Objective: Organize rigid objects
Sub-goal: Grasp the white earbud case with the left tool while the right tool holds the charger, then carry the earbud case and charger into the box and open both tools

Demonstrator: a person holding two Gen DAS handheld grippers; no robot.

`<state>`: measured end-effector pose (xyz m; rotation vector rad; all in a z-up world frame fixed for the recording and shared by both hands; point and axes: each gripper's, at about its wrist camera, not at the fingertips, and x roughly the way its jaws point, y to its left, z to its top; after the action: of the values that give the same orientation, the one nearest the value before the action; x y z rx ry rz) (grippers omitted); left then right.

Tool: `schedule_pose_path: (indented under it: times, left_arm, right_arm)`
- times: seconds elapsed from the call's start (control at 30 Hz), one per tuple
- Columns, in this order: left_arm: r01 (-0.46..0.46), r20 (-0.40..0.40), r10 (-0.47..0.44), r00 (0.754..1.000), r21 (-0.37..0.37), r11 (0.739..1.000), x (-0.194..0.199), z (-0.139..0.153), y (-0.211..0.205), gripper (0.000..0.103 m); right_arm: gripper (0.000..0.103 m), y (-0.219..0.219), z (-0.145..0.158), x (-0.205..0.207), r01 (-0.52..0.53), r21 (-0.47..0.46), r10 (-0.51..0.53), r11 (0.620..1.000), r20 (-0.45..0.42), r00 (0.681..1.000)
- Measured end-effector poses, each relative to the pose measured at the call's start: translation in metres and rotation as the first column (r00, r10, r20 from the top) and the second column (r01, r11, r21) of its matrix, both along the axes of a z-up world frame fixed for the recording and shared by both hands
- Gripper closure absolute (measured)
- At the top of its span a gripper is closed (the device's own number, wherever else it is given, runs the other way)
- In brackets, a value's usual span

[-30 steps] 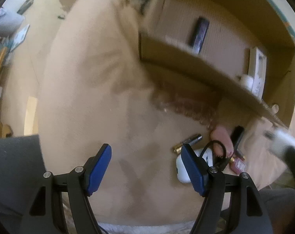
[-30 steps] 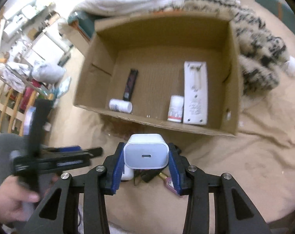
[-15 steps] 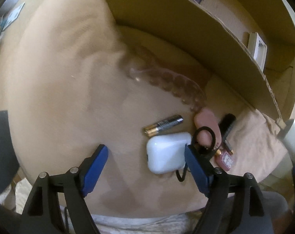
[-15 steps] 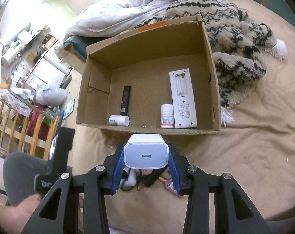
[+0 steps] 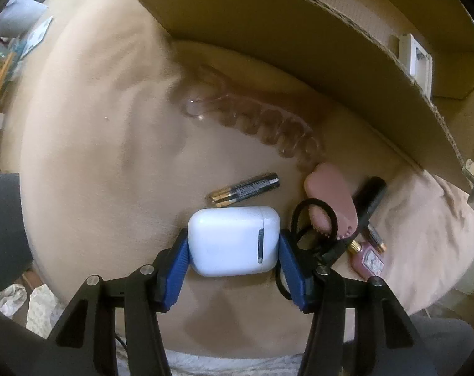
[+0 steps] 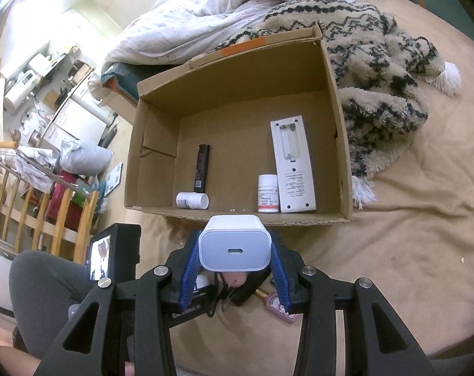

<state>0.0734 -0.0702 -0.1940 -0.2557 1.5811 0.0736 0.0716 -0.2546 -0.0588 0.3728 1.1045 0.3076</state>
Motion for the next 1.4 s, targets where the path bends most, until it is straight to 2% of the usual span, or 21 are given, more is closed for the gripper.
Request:
schedule_pose_path:
  times: [0.2, 0.33, 0.47, 0.57, 0.83, 0.9, 0.97, 1.03, 1.17, 1.33, 1.4]
  left_arm:
    - [-0.001, 0.031, -0.002, 1.0, 0.104, 0.995, -0.002, 0.005, 0.044, 0.052]
    - [-0.033, 0.024, 0.03, 0.999, 0.138, 0.99, -0.001, 0.005, 0.072, 0.052]
    - [-0.054, 0.076, 0.043, 0.996, 0.143, 0.988, 0.002, 0.024, 0.085, 0.052]
    - [-0.046, 0.158, 0.021, 0.987, 0.156, 0.987, 0.007, 0.059, 0.093, 0.052]
    - [-0.008, 0.342, -0.049, 0.938, 0.163, 0.987, 0.014, 0.143, 0.114, 0.052]
    - [0.0, 0.385, -0.054, 0.921, 0.138, 0.99, 0.018, 0.161, 0.117, 0.052]
    - [0.002, 0.419, -0.041, 0.907, 0.094, 0.996, 0.029, 0.17, 0.116, 0.052]
    - [0.009, 0.439, -0.044, 0.897, 0.082, 0.997, 0.042, 0.177, 0.109, 0.052]
    - [0.031, 0.464, -0.074, 0.883, 0.099, 0.995, 0.062, 0.173, 0.098, 0.052]
    - [0.074, 0.489, -0.126, 0.863, 0.125, 0.989, 0.078, 0.179, 0.075, 0.052]
    - [0.091, 0.509, -0.154, 0.847, 0.146, 0.985, 0.085, 0.184, 0.064, 0.052]
  right_arm:
    - [0.059, 0.0, 0.0, -0.001, -0.001, -0.004, 0.001, 1.0, -0.003, 1.0]
    - [0.059, 0.0, -0.001, -0.002, 0.006, -0.015, -0.007, 1.0, -0.01, 1.0]
    - [0.059, 0.0, -0.001, -0.003, 0.012, -0.012, -0.012, 1.0, -0.005, 1.0]
    - [0.059, 0.002, 0.0, -0.004, 0.006, -0.024, -0.006, 1.0, 0.003, 1.0]
    - [0.059, 0.001, 0.011, -0.007, 0.016, -0.039, -0.013, 0.999, 0.072, 0.997]
    - [0.059, 0.0, 0.013, -0.006, 0.012, -0.024, -0.01, 1.0, 0.084, 0.996]
    - [0.059, 0.002, 0.015, -0.004, 0.001, -0.005, -0.001, 1.0, 0.093, 0.996]
    - [0.059, 0.005, 0.02, -0.004, -0.019, -0.017, 0.02, 1.0, 0.111, 0.994]
    - [0.059, 0.005, 0.028, 0.005, -0.03, -0.033, 0.034, 0.999, 0.134, 0.99]
    - [0.059, -0.003, 0.043, 0.026, 0.01, -0.021, -0.006, 1.0, 0.177, 0.984]
    - [0.059, -0.007, 0.052, 0.038, 0.033, -0.022, -0.028, 0.999, 0.203, 0.979]
